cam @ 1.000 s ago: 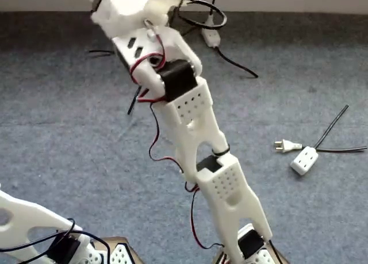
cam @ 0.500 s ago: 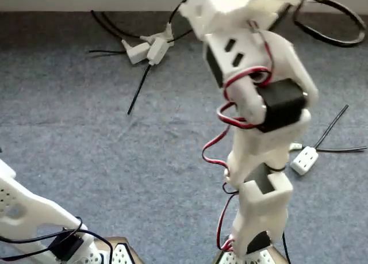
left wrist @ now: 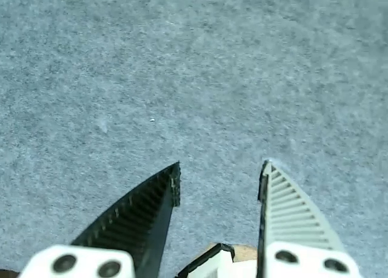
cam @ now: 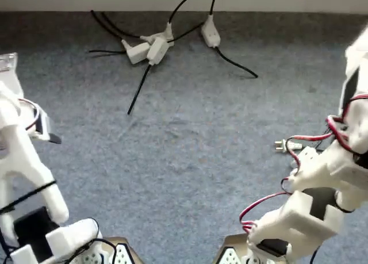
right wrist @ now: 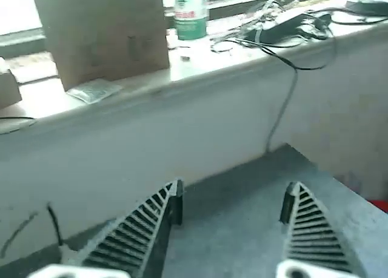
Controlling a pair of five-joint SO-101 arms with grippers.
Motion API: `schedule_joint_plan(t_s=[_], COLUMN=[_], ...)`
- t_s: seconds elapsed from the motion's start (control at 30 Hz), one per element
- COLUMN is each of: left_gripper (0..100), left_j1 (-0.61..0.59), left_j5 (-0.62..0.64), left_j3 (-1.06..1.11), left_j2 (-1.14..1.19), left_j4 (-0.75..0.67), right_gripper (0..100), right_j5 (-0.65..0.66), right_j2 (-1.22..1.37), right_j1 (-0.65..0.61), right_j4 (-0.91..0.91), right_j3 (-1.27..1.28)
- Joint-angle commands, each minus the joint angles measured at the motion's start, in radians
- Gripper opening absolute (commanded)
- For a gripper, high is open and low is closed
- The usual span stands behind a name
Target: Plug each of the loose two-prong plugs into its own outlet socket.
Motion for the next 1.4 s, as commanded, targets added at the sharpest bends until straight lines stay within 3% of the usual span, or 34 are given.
schedule_joint_plan(t_s=[0.0,0.2,0.37,0.5,0.77,1.13,1.37], left_gripper=[22,22,22,22,22,22,22], left_j1=[0.188,0.404,0.501,0.549,0.555,0.507,0.509], left_j5=[0.086,0.226,0.334,0.364,0.364,0.364,0.364], left_j3=[0.139,0.334,0.487,0.604,0.825,0.831,0.831], left_j2=[-0.194,-0.249,-0.249,-0.249,-0.257,-0.257,-0.257], left_j4=[0.002,-0.109,-0.276,-0.425,-0.736,-0.746,-0.746], right_gripper=[24.8,24.8,24.8,24.8,24.8,24.8,24.6], right_j5=[0.126,0.198,0.173,0.097,0.084,0.084,0.084], right_j2=[-0.024,-0.025,-0.028,-0.028,-0.025,-0.024,-0.019], right_j1=[0.120,0.260,0.254,0.229,0.165,0.016,0.041], right_j4=[0.038,0.038,0.038,0.038,0.033,-0.220,-0.338], right_j3=[0.199,0.568,0.783,0.898,1.145,1.586,1.687])
